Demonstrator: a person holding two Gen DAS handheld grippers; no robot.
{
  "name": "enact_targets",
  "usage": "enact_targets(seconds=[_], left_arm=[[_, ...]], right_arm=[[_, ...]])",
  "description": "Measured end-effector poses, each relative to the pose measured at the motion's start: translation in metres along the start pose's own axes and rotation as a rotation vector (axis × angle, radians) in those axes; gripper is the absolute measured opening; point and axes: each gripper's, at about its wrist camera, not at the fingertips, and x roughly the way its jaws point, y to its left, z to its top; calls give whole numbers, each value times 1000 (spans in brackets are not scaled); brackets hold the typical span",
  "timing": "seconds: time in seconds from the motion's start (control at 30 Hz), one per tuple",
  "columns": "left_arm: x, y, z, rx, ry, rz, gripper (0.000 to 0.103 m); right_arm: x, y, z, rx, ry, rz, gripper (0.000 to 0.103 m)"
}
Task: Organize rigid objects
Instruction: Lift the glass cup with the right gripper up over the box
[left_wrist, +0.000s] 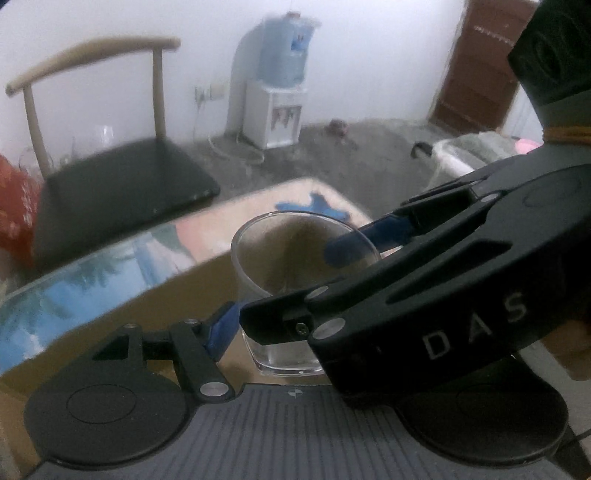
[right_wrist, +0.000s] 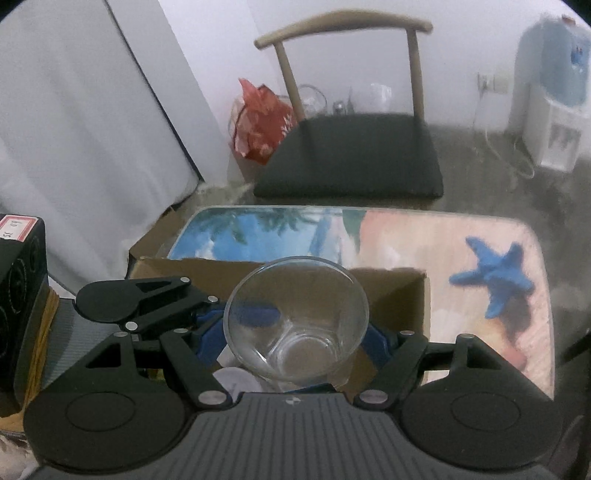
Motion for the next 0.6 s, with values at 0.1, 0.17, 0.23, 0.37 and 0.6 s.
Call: enact_targets(seconds=[0.1, 0.17, 0.23, 0.37, 0.6], left_arm=[[10, 9, 2, -17, 35, -6, 70], [15, 12, 0, -39, 67, -18, 74], [19, 17, -2, -66, 93, -28, 78], [18, 25, -4, -114, 121, -38, 83], [12, 26, -8, -112, 148, -35, 87]], right_arm=[[11, -6, 0, 16, 27, 8, 79], [16, -5, -1, 6, 41, -6, 79], [24, -4, 2, -8, 56, -30, 79], [36, -4, 3, -27, 99, -74, 79], [61, 0, -1, -86, 190, -163, 79]])
